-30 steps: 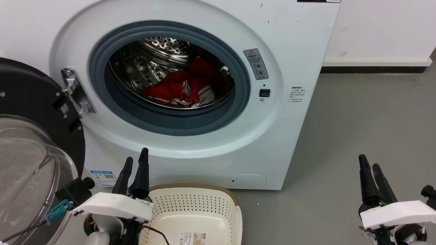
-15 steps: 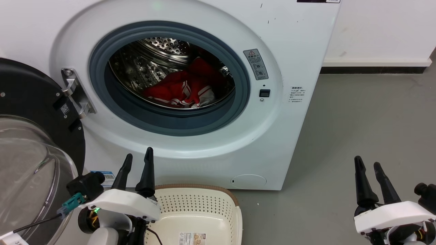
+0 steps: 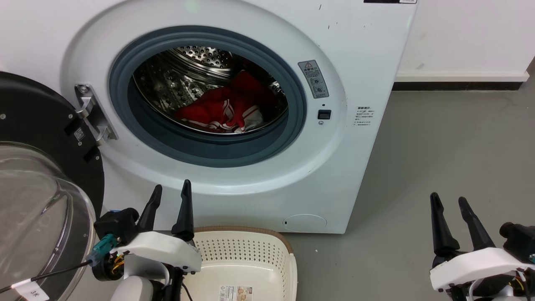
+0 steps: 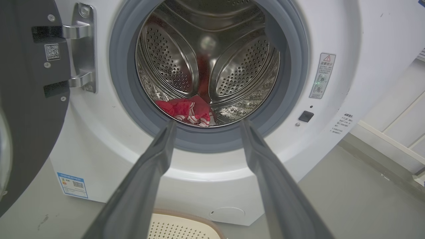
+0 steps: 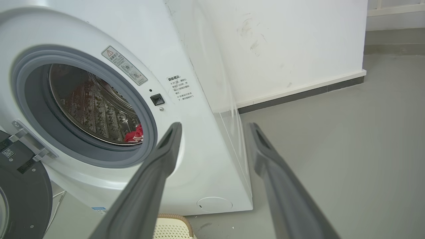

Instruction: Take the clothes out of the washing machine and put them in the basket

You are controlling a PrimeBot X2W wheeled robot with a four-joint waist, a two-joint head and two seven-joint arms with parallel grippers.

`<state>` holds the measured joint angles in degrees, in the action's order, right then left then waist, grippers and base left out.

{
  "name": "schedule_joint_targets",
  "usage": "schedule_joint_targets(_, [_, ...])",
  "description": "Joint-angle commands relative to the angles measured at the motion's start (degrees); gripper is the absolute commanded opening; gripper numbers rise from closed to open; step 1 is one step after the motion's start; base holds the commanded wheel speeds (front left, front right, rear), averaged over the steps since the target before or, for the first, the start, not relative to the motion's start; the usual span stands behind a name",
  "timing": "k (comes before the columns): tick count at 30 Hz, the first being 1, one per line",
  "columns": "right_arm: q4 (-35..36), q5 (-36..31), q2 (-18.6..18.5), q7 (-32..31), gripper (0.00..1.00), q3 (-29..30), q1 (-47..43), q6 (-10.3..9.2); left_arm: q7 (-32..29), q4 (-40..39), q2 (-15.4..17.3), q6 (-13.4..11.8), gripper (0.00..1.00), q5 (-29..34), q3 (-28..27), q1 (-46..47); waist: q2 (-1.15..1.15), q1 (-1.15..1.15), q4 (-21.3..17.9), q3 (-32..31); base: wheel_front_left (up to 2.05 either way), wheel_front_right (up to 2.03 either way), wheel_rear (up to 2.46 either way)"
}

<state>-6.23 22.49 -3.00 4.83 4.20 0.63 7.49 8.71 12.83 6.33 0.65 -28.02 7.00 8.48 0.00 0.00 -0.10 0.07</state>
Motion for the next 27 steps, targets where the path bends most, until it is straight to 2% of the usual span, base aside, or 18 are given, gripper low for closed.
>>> schedule_joint_targets(1, [0.90, -1.77, -0.02, 0.06, 1.00, 0.00, -0.24, 0.00, 0.53, -0.30, 0.37, -0.26, 1.00, 1.71, 0.36, 1.46, 0.00, 0.00, 0.02, -0.04, 0.00, 0.00, 0.00])
schedule_joint_targets(27, [2.43, -15.72, 0.08, 1.35, 1.00, 0.06, -1.48, -0.01, 3.82, 1.64, 0.49, -2.67, 1.00, 14.25, 1.26, 2.07, 0.00, 0.00, 0.09, -0.03, 0.00, 0.00, 0.00])
